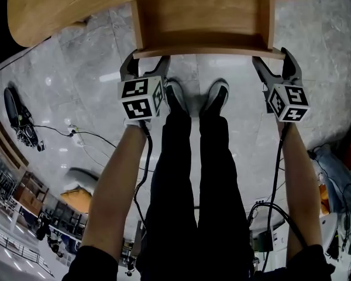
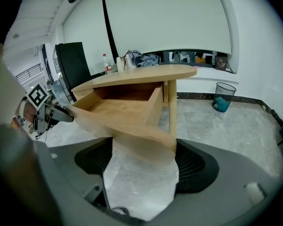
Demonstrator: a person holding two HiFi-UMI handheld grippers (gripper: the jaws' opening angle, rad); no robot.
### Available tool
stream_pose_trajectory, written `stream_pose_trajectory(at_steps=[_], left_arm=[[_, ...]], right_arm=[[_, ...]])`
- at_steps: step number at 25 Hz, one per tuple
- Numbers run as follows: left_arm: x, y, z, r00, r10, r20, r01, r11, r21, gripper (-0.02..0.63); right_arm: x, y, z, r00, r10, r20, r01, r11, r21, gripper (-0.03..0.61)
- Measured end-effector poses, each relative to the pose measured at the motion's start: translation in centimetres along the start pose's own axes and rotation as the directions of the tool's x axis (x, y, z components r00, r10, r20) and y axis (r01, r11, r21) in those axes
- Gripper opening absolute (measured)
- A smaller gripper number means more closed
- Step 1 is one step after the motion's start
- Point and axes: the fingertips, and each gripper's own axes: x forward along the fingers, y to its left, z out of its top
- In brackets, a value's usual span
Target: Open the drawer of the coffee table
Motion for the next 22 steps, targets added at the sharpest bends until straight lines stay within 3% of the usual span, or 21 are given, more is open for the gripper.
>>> stream_pose_trajectory(at_steps=[10,22], left_arm=[[-0.9,-1.1,-1.2,1.0,-0.006,-0.021,0.005,0.998,-0.061,0.348],[0.3,-0.2,-3.4,0.997,-0.005,-0.08,0.004,1.0,-0.012,0.348]], right_arm=[[-0.5,-0.6,-0.6,0.999,0.016,-0.045,-0.017,1.0,-0.021,0.405],[0.3,0.3,-3.8,0.996,0.013,-0.087,-0.012,1.0,0.013,0.399]])
